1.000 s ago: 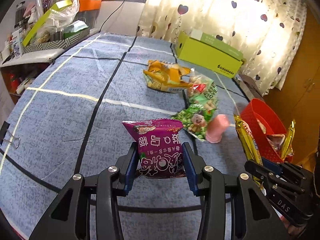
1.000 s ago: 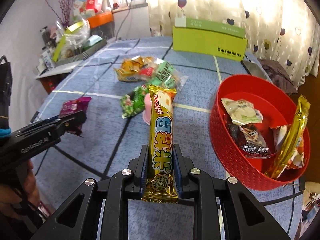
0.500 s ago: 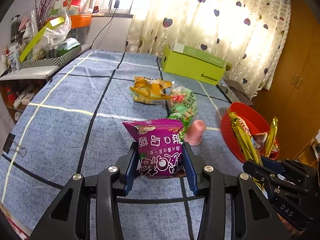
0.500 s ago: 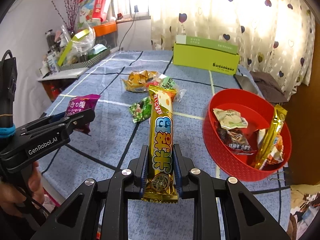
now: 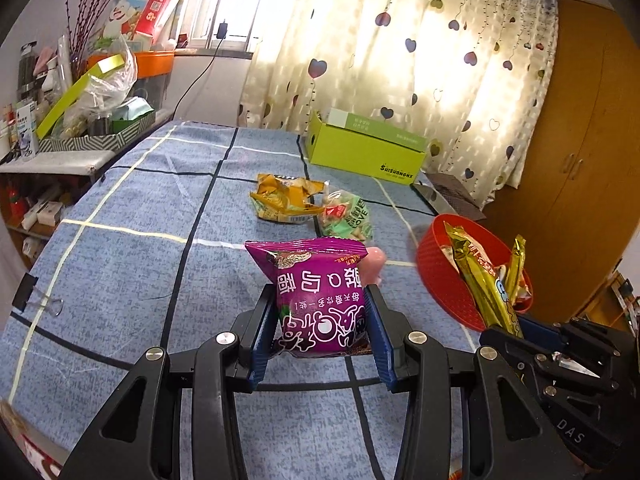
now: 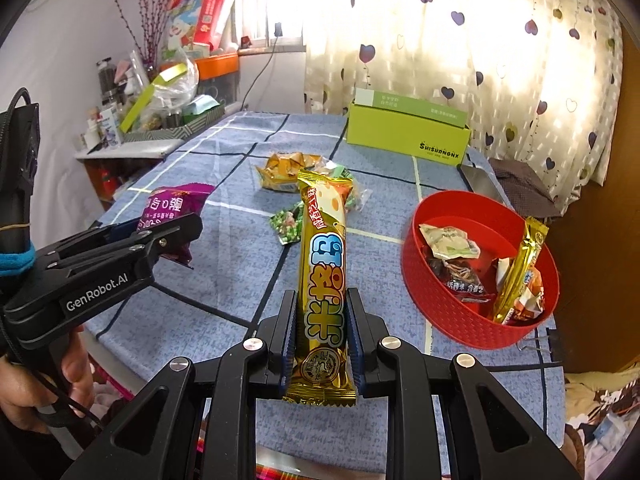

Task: Organize snacks
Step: 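Carry the purple bag and yellow bar over the red basket with both grippers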

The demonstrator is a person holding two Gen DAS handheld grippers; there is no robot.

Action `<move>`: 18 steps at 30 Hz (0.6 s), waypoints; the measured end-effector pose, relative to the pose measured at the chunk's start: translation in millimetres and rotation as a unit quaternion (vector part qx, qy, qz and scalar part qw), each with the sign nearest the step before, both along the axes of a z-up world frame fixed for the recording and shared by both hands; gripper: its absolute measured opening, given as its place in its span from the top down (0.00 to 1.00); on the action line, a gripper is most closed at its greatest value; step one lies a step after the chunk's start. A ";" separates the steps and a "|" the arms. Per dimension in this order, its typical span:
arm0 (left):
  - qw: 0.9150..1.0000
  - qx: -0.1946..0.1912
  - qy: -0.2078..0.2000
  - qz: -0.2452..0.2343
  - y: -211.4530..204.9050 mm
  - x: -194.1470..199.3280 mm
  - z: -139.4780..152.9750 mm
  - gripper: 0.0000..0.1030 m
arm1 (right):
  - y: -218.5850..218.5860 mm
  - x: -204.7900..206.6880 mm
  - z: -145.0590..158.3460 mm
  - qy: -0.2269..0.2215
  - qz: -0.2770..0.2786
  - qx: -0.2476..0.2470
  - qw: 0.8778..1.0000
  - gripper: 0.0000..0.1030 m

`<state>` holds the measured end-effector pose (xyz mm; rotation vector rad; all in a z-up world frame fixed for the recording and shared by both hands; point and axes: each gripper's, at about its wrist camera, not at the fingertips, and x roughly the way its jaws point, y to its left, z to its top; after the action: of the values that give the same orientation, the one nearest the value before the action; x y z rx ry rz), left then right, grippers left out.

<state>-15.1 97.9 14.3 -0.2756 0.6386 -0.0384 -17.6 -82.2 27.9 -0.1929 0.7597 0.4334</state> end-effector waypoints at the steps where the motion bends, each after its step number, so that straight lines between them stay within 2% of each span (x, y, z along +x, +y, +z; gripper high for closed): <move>1: 1.000 0.000 -0.001 -0.001 -1.0 -0.3 0.4 0.57 | -1.6 -1.2 0.4 0.000 0.000 0.002 1.000 0.80; 18: 0.999 0.030 -0.003 -0.016 -40.6 2.8 15.3 0.57 | -36.9 3.3 2.0 -0.004 -0.007 0.034 0.999 0.80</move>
<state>-12.4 57.2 29.5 -0.2080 0.6376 -0.0500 -14.3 -119.1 29.9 -0.1259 0.7378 0.4446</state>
